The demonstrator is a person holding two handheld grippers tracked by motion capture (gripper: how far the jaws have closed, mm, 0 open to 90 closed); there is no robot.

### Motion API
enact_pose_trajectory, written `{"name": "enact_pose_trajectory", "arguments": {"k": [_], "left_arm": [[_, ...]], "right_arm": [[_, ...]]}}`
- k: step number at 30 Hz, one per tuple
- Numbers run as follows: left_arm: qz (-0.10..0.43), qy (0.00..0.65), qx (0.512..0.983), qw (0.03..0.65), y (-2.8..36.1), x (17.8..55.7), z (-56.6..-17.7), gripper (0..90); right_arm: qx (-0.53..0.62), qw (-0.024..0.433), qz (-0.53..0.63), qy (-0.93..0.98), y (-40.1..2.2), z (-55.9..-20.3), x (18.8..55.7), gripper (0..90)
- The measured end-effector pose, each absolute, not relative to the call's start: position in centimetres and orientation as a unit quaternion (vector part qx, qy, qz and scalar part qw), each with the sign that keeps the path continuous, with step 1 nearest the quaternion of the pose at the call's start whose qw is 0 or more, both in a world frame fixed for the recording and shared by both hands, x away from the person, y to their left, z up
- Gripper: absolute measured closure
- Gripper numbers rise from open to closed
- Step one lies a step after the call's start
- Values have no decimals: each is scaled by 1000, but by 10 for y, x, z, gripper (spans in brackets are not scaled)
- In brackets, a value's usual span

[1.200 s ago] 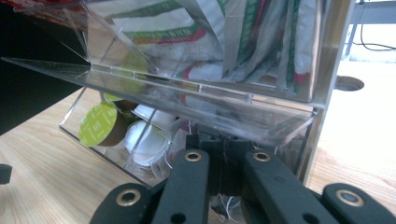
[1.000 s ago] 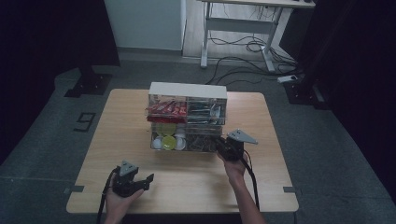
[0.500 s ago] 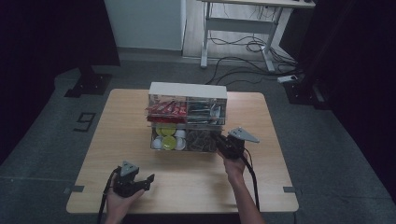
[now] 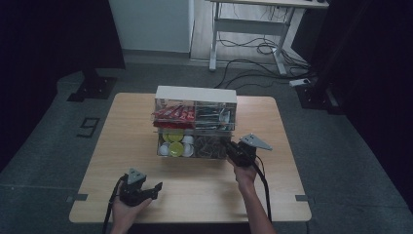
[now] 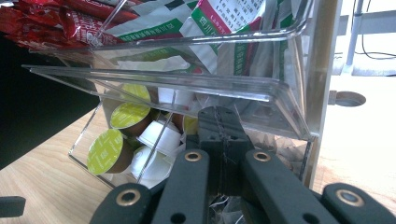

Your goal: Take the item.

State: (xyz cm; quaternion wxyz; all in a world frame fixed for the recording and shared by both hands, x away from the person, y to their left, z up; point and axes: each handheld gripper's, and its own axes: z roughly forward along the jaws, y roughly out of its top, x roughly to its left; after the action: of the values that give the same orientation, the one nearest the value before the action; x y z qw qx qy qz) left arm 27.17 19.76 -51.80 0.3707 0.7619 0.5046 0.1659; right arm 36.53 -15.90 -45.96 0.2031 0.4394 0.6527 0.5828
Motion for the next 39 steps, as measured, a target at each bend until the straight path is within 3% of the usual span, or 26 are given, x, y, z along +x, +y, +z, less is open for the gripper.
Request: {"name": "enact_pose_trajectory", "arguments": {"k": [39], "left_arm": [[182,499,748,397,181,286,-490,283]], "right_arm": [[438,192,590,651,-165,-459,368,895]]}}
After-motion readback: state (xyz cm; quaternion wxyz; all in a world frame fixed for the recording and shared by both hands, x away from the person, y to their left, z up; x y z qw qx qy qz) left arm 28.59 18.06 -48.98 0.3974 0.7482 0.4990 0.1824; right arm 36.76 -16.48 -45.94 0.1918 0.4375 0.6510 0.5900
